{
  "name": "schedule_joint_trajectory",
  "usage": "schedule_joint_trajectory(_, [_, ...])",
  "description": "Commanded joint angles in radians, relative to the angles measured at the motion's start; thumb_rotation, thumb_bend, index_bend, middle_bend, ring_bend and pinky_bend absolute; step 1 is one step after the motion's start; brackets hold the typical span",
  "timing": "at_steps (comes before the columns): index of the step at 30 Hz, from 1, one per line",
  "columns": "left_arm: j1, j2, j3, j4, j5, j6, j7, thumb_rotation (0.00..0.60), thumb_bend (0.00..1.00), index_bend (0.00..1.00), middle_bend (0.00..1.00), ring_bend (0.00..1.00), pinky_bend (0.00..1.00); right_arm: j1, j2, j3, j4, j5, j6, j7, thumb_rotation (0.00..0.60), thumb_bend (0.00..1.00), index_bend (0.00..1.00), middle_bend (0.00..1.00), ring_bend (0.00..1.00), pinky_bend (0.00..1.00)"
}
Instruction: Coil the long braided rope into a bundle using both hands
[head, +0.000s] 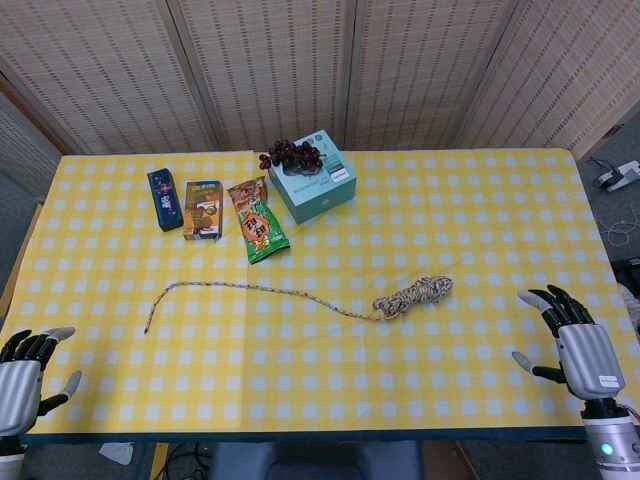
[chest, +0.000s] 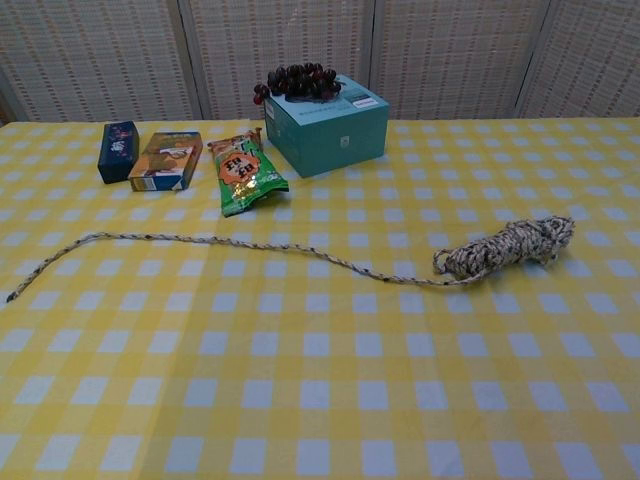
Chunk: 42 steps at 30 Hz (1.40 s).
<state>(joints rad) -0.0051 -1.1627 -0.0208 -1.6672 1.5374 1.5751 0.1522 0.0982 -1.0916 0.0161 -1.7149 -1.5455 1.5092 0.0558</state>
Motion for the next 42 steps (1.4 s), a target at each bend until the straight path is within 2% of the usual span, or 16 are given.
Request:
schedule_joint_trajectory(1, [-0.003, -0.002, -0.001, -0.001, -0.003, -0.006, 0.007, 0.6, 0.31, 0.3, 0.28, 0.27, 0.13, 0.004, -0.001, 0.002, 0.0, -0.004, -0.008, -0.001, 0.6, 0.1, 0.19, 0.21, 0.1, 0.18])
schedule_joint_trajectory(7, [-0.005, -0.003, -0.002, -0.002, -0.009, -0.012, 0.013, 0.6, 0.31, 0.3, 0.28, 0.27, 0.13, 0.037, -0.001, 0.012, -0.011, 0.002, -0.066, -0.028, 0.6, 0.1, 0.19, 0.21, 0.1, 0.18])
schedule_joint_trajectory(13, [-0.007, -0.004, -0.004, -0.005, -0.013, -0.014, 0.017, 0.6, 0.31, 0.3, 0.28, 0.27, 0.13, 0.139, 0.002, 0.047, -0.045, 0.031, -0.219, -0.109, 0.6, 0.1, 0.19, 0.23, 0.11, 0.18])
schedule_joint_trajectory(17, [-0.006, -0.003, -0.004, -0.009, -0.016, -0.014, 0.019, 0.6, 0.31, 0.3, 0.28, 0.27, 0.13, 0.238, -0.032, 0.087, -0.029, 0.08, -0.352, -0.173, 0.6, 0.1, 0.19, 0.23, 0.11, 0.18])
schedule_joint_trajectory(20, [-0.004, -0.005, -0.001, -0.01, -0.015, -0.013, 0.022, 0.6, 0.31, 0.3, 0.28, 0.27, 0.13, 0.31, -0.078, 0.112, 0.008, 0.134, -0.454, -0.21, 0.6, 0.1, 0.19, 0.23, 0.11, 0.18])
schedule_joint_trajectory(26, [0.006, -0.002, 0.001, -0.005, -0.029, -0.009, 0.016, 0.6, 0.31, 0.3, 0.28, 0.27, 0.13, 0.404, -0.183, 0.136, 0.128, 0.217, -0.572, -0.25, 0.6, 0.12, 0.19, 0.23, 0.11, 0.18])
schedule_joint_trajectory(34, [0.005, -0.005, 0.004, -0.001, -0.032, -0.017, 0.016, 0.6, 0.31, 0.3, 0.28, 0.27, 0.13, 0.475, -0.289, 0.139, 0.269, 0.293, -0.655, -0.273, 0.6, 0.14, 0.19, 0.24, 0.12, 0.19])
schedule_joint_trajectory(42, [0.003, -0.008, 0.004, -0.002, -0.034, -0.023, 0.022, 0.6, 0.31, 0.3, 0.28, 0.27, 0.13, 0.518, -0.358, 0.129, 0.372, 0.325, -0.698, -0.287, 0.6, 0.17, 0.21, 0.29, 0.16, 0.22])
